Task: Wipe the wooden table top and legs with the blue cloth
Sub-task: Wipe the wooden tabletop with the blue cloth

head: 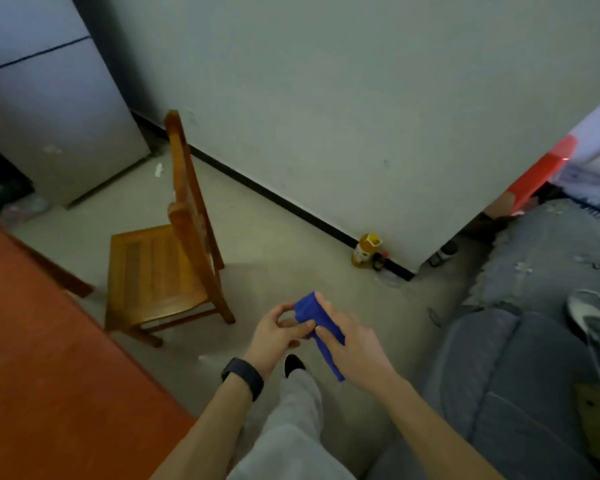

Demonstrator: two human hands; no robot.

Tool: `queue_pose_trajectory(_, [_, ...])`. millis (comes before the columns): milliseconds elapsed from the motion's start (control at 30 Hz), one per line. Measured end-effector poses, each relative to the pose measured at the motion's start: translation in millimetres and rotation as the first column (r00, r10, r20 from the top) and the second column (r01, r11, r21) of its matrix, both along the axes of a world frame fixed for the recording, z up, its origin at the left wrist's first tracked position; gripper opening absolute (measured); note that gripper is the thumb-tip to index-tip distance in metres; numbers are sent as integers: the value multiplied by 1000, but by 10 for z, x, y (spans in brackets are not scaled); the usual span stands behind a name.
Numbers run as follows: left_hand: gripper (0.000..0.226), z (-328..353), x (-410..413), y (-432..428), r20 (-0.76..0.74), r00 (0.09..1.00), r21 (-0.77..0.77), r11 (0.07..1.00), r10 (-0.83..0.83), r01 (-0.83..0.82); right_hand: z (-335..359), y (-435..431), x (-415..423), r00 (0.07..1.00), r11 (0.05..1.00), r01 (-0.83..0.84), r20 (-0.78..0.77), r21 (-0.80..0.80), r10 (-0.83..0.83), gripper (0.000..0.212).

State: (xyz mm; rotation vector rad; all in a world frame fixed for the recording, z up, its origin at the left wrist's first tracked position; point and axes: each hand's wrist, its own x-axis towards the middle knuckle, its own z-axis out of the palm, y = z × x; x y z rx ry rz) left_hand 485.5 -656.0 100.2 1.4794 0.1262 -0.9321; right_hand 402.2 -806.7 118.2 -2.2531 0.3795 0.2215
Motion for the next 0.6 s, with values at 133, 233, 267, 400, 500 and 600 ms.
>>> queue_pose_trajectory(133, [47,43,966,-615,77,989,70,990,-125,120,82,-647,854,1000,999,-1,-27,-47,-1,54])
queue_pose_trajectory(233, [34,192,1639,-958,232,952,169,972,-199,162,149,-1057,1433,999,999,32,-35,-44,-33,54])
queue_pose_trajectory(267, [30,238,1853,-1036,291,932,231,961,-218,153,169,-1181,1618,998,998,55,-32,-29,-56,54])
queue_pose_trajectory(400, [32,417,2645,-1202,501,797,456,886,-337,88,188,-1597,2302,992,994,113,-50,8,-112,54])
queue_pose_trajectory(500, [37,525,3333,-1248,580,667,623,782,-467,7,171,-1846,2965,995,995,88,-45,40,-87,50])
queue_pose_trajectory(600, [42,600,4062,-1308,540,623,766,637,-566,-86,101,-2054,3775,1000,1000,-15,-18,13,15,51])
